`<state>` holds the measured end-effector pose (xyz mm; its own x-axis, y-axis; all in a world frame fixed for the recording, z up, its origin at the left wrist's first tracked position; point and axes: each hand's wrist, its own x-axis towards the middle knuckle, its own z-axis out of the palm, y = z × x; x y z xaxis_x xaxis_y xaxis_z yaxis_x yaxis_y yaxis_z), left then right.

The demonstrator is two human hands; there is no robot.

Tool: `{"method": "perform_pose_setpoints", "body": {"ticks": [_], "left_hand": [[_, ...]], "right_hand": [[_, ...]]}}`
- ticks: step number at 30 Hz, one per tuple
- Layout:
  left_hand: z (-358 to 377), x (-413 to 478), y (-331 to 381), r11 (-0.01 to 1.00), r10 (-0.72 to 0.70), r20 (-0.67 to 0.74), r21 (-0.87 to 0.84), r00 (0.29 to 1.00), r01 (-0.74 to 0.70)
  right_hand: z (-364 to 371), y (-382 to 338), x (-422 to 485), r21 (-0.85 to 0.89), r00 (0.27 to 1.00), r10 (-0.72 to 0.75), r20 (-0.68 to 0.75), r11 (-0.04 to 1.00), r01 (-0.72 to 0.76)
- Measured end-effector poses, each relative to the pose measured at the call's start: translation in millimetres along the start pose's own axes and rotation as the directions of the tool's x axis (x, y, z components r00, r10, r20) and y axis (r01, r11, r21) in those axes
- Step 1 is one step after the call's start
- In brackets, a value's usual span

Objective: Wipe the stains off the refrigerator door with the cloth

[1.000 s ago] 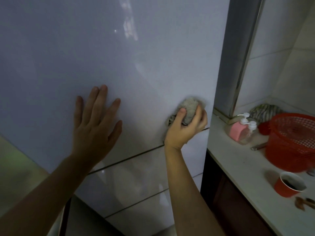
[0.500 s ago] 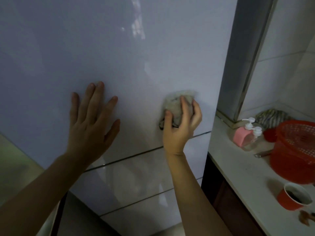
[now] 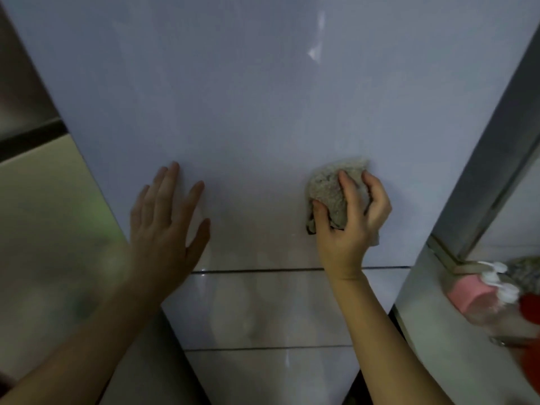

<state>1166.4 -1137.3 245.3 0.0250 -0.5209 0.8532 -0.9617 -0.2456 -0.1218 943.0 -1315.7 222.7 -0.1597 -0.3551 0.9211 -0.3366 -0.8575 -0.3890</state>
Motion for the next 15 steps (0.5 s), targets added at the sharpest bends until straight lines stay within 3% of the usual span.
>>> {"method": "perform_pose_setpoints", "body": {"ticks": [6, 15], "left_hand": [[10.3, -20.6, -5.8, 0.999, 0.026, 0.063, 0.045, 0.998, -0.028], [28.8, -30.9, -17.9, 1.000, 0.004, -0.042, 0.031, 0.999, -0.003]], "right_hand": [[-1.8, 3.9, 0.1, 0.009, 0.999, -0.052, 0.000, 0.999, 0.052], [6.9, 1.4, 5.6, -0.078, 0.964, -0.262, 0.044, 0.961, 0.265]]}}
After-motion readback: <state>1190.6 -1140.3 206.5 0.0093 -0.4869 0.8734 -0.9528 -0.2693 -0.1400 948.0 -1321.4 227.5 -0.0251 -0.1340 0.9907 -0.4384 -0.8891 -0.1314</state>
